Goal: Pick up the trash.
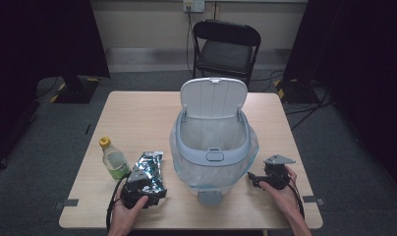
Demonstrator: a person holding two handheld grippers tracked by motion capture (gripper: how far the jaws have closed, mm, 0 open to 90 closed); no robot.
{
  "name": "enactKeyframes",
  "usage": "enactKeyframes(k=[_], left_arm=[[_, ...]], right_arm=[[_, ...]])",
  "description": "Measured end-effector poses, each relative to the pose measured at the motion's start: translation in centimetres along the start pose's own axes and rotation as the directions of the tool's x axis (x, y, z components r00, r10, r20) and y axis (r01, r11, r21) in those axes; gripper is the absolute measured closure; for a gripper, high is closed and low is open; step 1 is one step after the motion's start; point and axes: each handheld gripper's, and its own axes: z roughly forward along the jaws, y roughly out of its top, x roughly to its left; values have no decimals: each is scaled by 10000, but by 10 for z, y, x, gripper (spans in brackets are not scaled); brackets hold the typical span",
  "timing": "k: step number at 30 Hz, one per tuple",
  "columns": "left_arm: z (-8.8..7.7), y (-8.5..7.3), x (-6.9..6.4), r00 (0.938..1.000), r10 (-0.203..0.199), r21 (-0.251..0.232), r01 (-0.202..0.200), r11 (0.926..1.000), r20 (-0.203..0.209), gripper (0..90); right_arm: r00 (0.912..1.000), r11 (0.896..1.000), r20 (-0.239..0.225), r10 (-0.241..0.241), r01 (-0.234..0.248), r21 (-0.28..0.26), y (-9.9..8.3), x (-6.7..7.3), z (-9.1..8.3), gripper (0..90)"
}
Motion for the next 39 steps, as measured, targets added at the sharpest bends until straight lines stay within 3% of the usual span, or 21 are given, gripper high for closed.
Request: enactKeyframes(k=[5,13,16,20,22,28,32,34,39], left_arm=[[5,1,2,9998,-137,-318,141,9994,150,250],[8,5,-8,9948,489,-17,-490,9988,898,315],[4,6,-6,9940,214,23,-218,9998,1073,329],[-7,19,-3,9972,-68,-656,117,9978,746,322],[-6,30,-1,9984,-107,-678,145,9976,559,322],[19,47,7,9971,-764,-183,764,9969,-28,301],[28,53,14,9950,-958,225,965,9951,-295,323],[31,54,15,9947,-975,269,984,9948,-325,353],[36,55,17,9927,-873,733,934,9929,-835,427]], right_arm=[[10000,10000,22,34,-34,-2,0,0,0,147],[10000,10000,30,42,-42,-7,0,0,0,147],[10000,10000,26,47,-47,-7,0,0,0,147],[10000,10000,29,45,-45,-6,0,0,0,148],[10000,10000,30,44,-44,-6,0,0,0,147],[10000,10000,28,45,-45,-7,0,0,0,147],[10000,10000,28,47,-47,-6,0,0,0,147],[10000,10000,26,48,-48,-6,0,0,0,147],[10000,10000,28,54,-54,-3,0,0,0,147]])
